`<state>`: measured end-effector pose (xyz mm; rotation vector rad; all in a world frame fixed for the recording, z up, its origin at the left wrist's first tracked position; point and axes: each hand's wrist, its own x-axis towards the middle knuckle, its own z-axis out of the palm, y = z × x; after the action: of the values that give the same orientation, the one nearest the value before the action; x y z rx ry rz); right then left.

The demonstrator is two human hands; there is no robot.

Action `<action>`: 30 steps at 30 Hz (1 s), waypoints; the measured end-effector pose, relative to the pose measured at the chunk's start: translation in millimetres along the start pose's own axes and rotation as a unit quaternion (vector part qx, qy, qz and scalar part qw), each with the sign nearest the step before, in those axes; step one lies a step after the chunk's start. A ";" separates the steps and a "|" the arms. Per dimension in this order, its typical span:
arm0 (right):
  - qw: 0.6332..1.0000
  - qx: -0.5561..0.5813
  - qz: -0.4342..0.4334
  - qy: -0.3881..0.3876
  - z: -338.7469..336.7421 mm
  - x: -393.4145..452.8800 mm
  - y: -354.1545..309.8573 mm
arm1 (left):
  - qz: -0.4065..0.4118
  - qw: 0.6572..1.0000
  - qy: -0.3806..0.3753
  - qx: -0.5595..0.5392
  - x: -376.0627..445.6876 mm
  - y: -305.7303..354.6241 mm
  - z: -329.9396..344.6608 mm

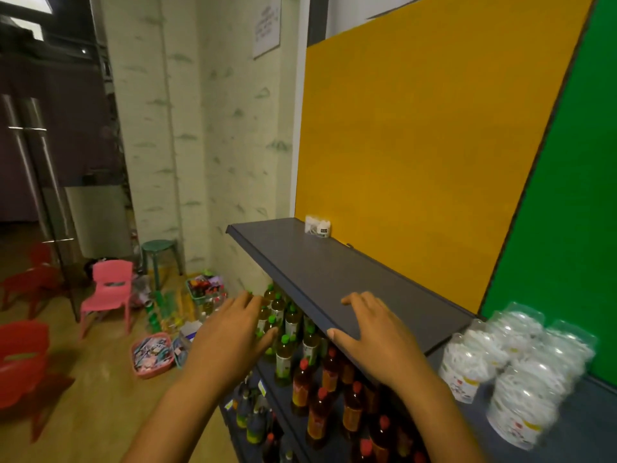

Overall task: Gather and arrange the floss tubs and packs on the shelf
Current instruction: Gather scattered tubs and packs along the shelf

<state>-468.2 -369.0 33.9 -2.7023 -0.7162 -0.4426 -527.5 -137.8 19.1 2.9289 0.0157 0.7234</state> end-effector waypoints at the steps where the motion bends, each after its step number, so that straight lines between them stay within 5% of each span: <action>1: 1.000 0.002 0.001 -0.005 6.2 9.7 0.0 | -0.001 1.000 -0.006 -0.005 6.6 -5.5 6.3; 10: 1.000 -0.009 0.002 -0.023 60.1 106.3 -22.0 | 0.004 1.000 -0.017 -0.022 75.6 -88.7 48.4; 21: 0.995 -0.044 0.067 0.056 107.3 247.1 -75.2 | 0.067 0.997 -0.001 -0.030 217.4 -221.7 59.4; 30: 0.987 -0.071 0.124 0.069 132.8 315.7 -72.2 | 0.113 0.991 -0.023 -0.067 310.9 -257.9 95.0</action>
<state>-216.1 -126.4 45.8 -2.8092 -0.3168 -0.6320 -203.1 119.3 47.9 2.8445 -0.3609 0.6570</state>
